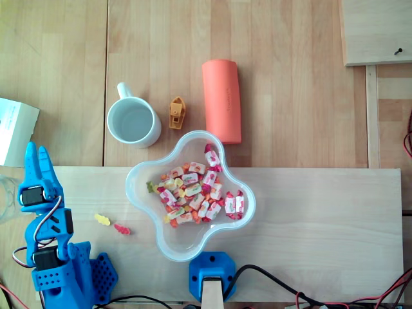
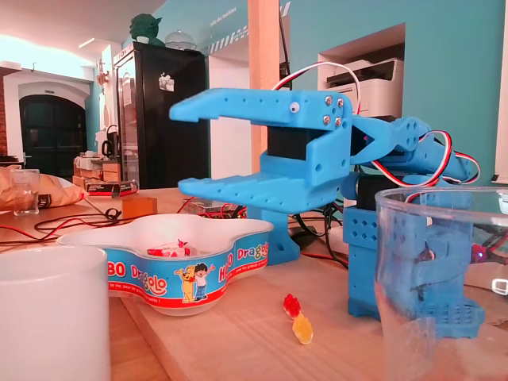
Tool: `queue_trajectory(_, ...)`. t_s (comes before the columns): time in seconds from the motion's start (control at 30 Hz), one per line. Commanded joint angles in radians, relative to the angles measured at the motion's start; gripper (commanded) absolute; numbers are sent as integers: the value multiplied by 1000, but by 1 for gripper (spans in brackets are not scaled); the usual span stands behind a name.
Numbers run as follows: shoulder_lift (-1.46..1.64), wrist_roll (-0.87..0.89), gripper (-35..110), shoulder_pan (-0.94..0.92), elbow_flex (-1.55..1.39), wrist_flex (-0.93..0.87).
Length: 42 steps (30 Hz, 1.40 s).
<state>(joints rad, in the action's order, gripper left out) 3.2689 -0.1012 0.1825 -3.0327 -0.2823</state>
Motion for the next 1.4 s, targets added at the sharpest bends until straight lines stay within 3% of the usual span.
queue_trajectory(0.0,51,-8,18,15,-75,17)
queue_trajectory(0.73,52,0,18,14,-67,17)
queue_trajectory(1.07,35,6,18,12,186,-5)
queue_trajectory(1.37,32,222,18,-64,417,-313)
